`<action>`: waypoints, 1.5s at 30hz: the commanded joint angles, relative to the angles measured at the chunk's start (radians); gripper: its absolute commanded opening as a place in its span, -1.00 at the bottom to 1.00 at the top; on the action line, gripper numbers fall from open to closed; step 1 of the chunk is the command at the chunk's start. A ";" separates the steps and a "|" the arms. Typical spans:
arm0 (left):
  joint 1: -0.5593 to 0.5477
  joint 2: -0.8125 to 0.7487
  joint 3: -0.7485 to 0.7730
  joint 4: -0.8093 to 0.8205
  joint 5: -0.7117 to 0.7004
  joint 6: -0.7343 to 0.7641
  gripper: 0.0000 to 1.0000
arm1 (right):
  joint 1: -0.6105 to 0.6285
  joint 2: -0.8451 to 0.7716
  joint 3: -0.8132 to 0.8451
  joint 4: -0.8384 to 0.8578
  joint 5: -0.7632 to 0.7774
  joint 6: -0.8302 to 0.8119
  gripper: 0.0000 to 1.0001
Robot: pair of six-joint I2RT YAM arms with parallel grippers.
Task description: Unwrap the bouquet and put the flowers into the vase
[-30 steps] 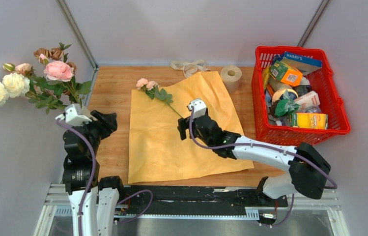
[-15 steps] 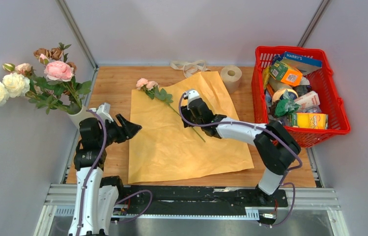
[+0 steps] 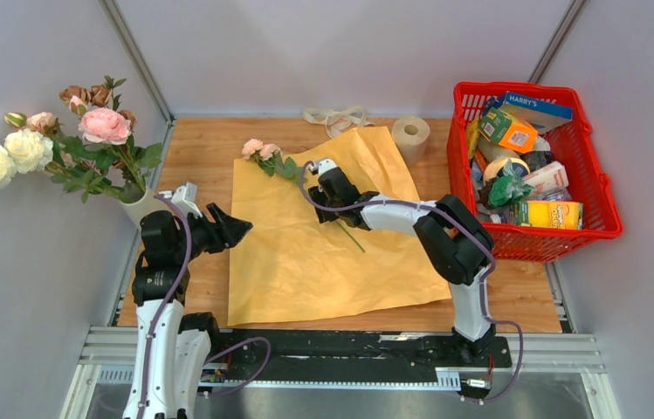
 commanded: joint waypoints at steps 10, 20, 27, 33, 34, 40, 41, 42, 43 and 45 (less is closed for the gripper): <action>0.006 -0.020 0.001 0.037 -0.004 0.018 0.39 | -0.006 0.084 0.075 -0.010 0.011 -0.025 -0.36; 0.006 -0.014 0.001 0.040 -0.001 0.015 0.38 | -0.006 0.067 0.086 -0.011 0.028 -0.019 -0.94; -0.002 -0.005 -0.004 0.043 0.019 0.016 0.38 | -0.015 0.018 0.114 -0.017 0.000 0.034 -1.00; -0.005 0.041 0.001 0.039 0.043 0.015 0.38 | -0.026 -0.060 0.081 -0.013 -0.105 0.131 -1.00; -0.005 0.053 0.001 0.043 0.049 0.010 0.38 | -0.026 -0.072 0.072 -0.011 -0.129 0.155 -1.00; -0.009 0.133 -0.010 0.106 0.088 -0.057 0.35 | -0.026 -0.180 -0.052 0.090 -0.290 0.287 -1.00; -0.017 0.150 -0.027 0.158 0.097 -0.095 0.36 | -0.025 -0.201 -0.081 0.120 -0.313 0.306 -1.00; -0.023 0.156 -0.039 0.189 0.097 -0.114 0.35 | -0.026 -0.220 -0.106 0.151 -0.333 0.332 -1.00; -0.038 0.174 -0.062 0.273 0.093 -0.161 0.35 | -0.026 -0.239 -0.136 0.179 -0.354 0.355 -1.00; -0.061 0.211 -0.101 0.384 0.079 -0.232 0.35 | -0.023 -0.284 -0.187 0.245 -0.392 0.399 -1.00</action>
